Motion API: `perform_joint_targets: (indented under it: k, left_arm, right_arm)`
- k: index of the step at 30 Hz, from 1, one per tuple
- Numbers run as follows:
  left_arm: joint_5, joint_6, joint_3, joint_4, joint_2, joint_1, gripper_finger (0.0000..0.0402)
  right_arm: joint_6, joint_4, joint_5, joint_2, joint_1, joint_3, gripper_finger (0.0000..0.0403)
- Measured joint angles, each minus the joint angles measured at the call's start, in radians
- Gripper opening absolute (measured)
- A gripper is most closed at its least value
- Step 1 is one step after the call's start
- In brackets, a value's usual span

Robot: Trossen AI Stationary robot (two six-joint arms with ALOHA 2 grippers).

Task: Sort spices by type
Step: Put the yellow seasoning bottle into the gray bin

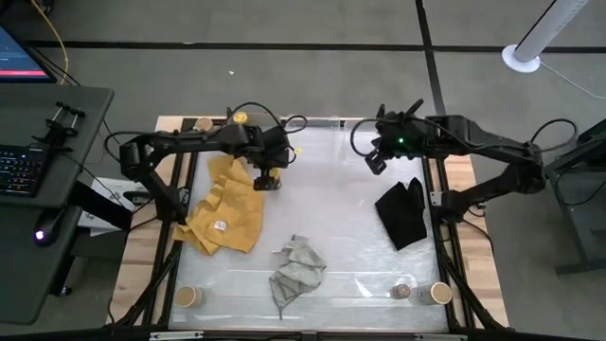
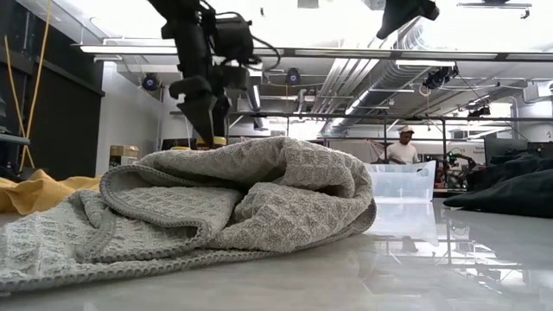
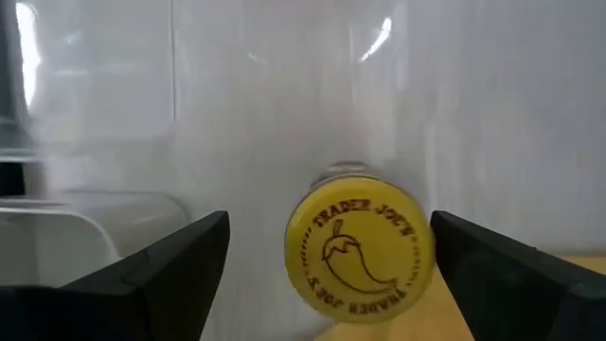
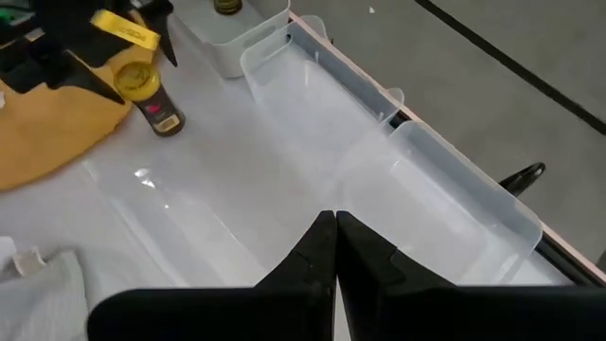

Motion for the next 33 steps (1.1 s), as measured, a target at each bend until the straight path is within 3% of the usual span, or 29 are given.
perform_joint_targets:
  k: [6, 11, 15, 19, 23, 28, 33]
  left_arm:
    - [0.026, 0.0, 0.0, 0.004, 0.045, -0.012, 0.0351]
    - [-0.028, -0.034, 0.0, 0.013, 0.066, -0.013, 0.0341]
    - [-0.031, -0.079, 0.0, -0.012, 0.063, -0.011, 0.0287]
    - [0.004, -0.112, 0.01, -0.065, 0.042, -0.01, 0.0189]
    - [0.023, -0.115, 0.092, -0.097, -0.022, 0.009, 0.0185]
    - [-0.079, -0.086, 0.216, -0.059, -0.135, 0.112, 0.0185]
    - [-0.158, -0.103, 0.266, -0.09, -0.154, 0.304, 0.0185]
  right_arm:
    - [0.025, -0.023, 0.021, 0.001, 0.031, 0.0, 0.0]
    - [0.048, -0.037, 0.026, 0.001, 0.038, 0.0, 0.0]
    - [0.048, -0.047, 0.035, 0.001, 0.038, 0.0, 0.0]
    - [0.048, -0.047, 0.054, 0.001, 0.038, 0.0, 0.0]
    - [0.048, -0.047, 0.055, 0.001, 0.038, 0.0, 0.0]
    - [0.048, -0.047, 0.055, 0.001, 0.037, 0.0, 0.0]
    - [0.049, -0.038, 0.054, 0.001, 0.037, 0.0, 0.0]
